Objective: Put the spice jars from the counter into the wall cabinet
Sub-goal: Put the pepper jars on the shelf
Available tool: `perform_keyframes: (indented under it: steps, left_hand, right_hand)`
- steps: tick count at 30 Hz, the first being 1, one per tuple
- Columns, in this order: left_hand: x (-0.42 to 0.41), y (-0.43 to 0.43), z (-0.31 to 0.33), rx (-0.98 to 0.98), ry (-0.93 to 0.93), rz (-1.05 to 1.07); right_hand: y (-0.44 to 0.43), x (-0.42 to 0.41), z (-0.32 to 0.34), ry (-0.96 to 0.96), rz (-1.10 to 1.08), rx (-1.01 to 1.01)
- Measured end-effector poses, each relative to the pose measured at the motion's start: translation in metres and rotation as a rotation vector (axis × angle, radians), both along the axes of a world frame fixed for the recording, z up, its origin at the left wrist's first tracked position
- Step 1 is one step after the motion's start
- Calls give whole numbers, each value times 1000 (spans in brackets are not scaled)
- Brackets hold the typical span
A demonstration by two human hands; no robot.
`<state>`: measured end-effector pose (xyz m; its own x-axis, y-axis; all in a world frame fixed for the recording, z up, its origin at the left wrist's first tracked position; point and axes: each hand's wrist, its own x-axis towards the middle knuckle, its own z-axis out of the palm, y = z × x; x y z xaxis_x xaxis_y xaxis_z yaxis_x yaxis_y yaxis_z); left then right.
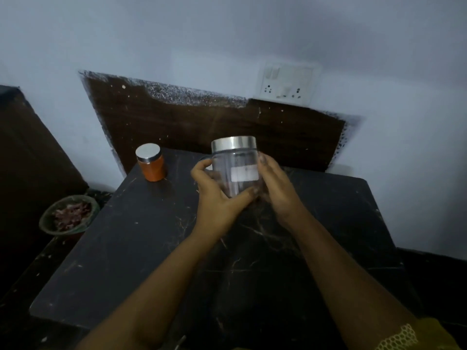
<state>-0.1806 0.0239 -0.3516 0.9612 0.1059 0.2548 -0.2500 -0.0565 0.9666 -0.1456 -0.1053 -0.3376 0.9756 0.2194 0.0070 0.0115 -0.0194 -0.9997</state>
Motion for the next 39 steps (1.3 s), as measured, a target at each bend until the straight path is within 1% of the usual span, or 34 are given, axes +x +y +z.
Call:
perform_keyframes:
  steps: [2, 3, 5, 7, 10, 13, 15, 17, 20, 24, 29, 33, 39]
  left_hand:
    - [-1, -2, 14, -79, -5, -26]
    - [0, -2, 20, -112, -16, -33]
    - [1, 0, 27, -142, -34, -30]
    - [3, 0, 33, -149, -40, -25]
    - [0, -5, 40, -129, -63, -72]
    - [-4, -13, 48, -104, -112, -132]
    - [-4, -15, 51, -114, -125, -155]
    - [-3, -18, 53, -148, -133, -201]
    - [-1, -26, 53, -195, -131, -229]
    - [5, -32, 57, -204, -134, -260]
    - [8, -44, 80, -121, -220, -365]
    - [25, -60, 115, 45, -270, -308]
    - [60, -99, 180, 243, -484, -340]
  right_hand:
    - [0, -11, 3, 99, 85, 150]
    - [0, -16, 7, 116, 101, 221]
    - [-1, -21, 15, 90, 97, 304]
    - [-7, -24, 23, 32, 66, 322]
    - [-17, -28, 32, -61, 30, 321]
    - [-22, -34, 39, -176, -34, 276]
    - [-25, -36, 42, -199, -69, 279]
    - [-29, -38, 46, -212, -57, 275]
    - [-33, -41, 54, -269, -43, 214]
    - [-38, -44, 64, -356, -119, 142]
    - [-47, -42, 80, -464, -199, 108]
    - [-66, -33, 109, -576, -278, 37]
    - [-109, -6, 168, -717, -412, -50]
